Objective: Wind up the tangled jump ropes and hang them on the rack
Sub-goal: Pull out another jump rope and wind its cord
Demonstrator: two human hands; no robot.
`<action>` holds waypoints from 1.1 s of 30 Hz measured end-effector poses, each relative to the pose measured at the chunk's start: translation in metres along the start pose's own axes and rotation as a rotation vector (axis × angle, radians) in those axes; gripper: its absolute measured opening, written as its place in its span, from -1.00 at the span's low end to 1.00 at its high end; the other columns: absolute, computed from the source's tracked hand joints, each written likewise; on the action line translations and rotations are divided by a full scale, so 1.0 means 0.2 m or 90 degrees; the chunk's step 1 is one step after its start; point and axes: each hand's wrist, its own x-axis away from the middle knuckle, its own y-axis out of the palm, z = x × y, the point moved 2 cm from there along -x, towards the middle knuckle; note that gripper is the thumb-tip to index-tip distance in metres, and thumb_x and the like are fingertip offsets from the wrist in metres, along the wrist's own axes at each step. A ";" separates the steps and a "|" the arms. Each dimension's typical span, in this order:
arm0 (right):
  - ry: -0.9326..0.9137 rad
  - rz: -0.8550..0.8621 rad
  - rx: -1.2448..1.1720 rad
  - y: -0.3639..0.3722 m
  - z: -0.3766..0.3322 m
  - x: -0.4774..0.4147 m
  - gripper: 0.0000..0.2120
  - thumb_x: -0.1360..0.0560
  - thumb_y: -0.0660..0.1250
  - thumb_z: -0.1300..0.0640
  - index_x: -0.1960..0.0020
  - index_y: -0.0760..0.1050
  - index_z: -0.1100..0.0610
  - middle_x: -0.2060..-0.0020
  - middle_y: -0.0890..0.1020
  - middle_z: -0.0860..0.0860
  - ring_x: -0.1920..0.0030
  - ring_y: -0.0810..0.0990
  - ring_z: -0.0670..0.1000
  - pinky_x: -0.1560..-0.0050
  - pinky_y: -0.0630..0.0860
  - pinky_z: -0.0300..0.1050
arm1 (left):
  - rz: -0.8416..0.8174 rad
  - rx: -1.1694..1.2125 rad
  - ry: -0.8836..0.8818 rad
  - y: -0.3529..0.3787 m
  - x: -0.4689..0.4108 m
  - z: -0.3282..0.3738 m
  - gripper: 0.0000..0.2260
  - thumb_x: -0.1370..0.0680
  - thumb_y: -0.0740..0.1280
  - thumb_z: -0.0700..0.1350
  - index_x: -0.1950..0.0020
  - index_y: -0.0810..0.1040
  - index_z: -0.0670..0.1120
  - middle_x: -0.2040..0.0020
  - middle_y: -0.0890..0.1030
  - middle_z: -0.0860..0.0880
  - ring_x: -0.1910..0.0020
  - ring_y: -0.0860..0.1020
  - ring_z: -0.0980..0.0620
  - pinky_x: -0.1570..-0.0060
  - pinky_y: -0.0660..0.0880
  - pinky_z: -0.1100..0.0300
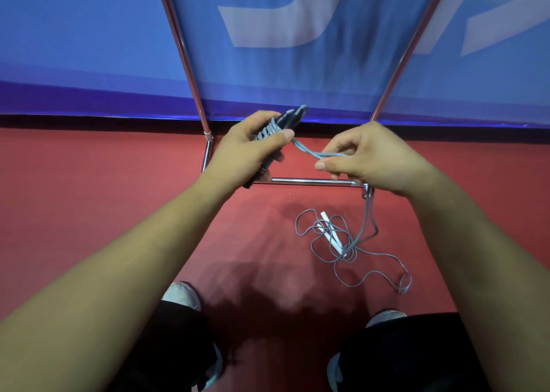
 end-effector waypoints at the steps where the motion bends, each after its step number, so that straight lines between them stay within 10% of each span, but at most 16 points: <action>1: -0.003 -0.003 0.009 0.01 -0.01 0.00 -0.88 -0.45 0.52 0.10 0.21 0.66 0.14 0.47 0.60 -0.02 0.52 0.37 -0.14 0.47 0.32 -0.29 | 0.011 -0.044 0.017 0.00 0.00 -0.02 -0.82 -0.54 0.46 -0.05 -0.13 0.59 0.05 0.25 0.61 0.05 0.27 0.62 0.01 0.35 0.60 -0.01; 7: -0.029 -0.006 0.062 0.06 -0.05 -0.01 -0.92 -0.48 0.48 0.19 0.16 0.67 0.19 0.56 0.48 -0.13 0.55 0.38 -0.18 0.54 0.27 -0.40 | 0.038 -0.629 0.096 -0.01 0.01 -0.01 -0.65 -0.51 0.39 0.20 -0.26 0.46 0.17 0.08 0.60 0.09 0.05 0.57 -0.11 0.18 0.34 0.11; 10: -0.042 0.006 0.104 0.07 -0.06 0.00 -0.93 -0.48 0.45 0.21 0.18 0.68 0.17 0.54 0.48 -0.13 0.55 0.40 -0.18 0.56 0.28 -0.37 | -0.062 -0.719 0.120 0.03 0.02 -0.01 -0.65 -0.51 0.36 0.25 -0.25 0.45 0.20 -0.01 0.65 0.04 -0.06 0.59 -0.13 0.17 0.33 0.12; 16: -0.073 0.040 0.093 0.05 -0.06 0.00 -0.94 -0.37 0.56 0.15 0.21 0.69 0.10 0.31 0.69 -0.03 0.29 0.62 -0.10 0.27 0.49 -0.19 | -0.200 -0.725 0.136 0.07 0.06 0.01 -0.51 -0.36 0.29 0.50 -0.18 0.53 0.31 0.41 0.46 0.15 0.23 0.48 0.03 0.24 0.32 0.15; 25: -0.030 0.072 -0.110 0.00 0.07 -0.03 -0.94 -0.47 0.49 0.21 0.12 0.64 0.19 0.47 0.54 -0.07 0.45 0.38 -0.08 0.39 0.33 -0.22 | -0.319 -0.135 0.081 0.05 0.10 0.02 -0.95 -0.54 0.41 0.05 0.07 0.60 0.10 0.34 0.56 -0.11 0.43 0.54 -0.07 0.50 0.48 0.08; 33: -0.040 -0.005 -0.035 0.03 0.08 -0.06 -0.86 -0.59 0.33 0.21 0.01 0.66 0.05 0.40 0.58 -0.08 0.42 0.48 -0.06 0.35 0.45 -0.25 | -0.222 0.069 0.013 0.03 0.04 0.00 -0.78 -0.59 0.23 0.05 -0.04 0.53 -0.08 0.32 0.56 -0.21 0.50 0.53 -0.17 0.46 0.46 0.17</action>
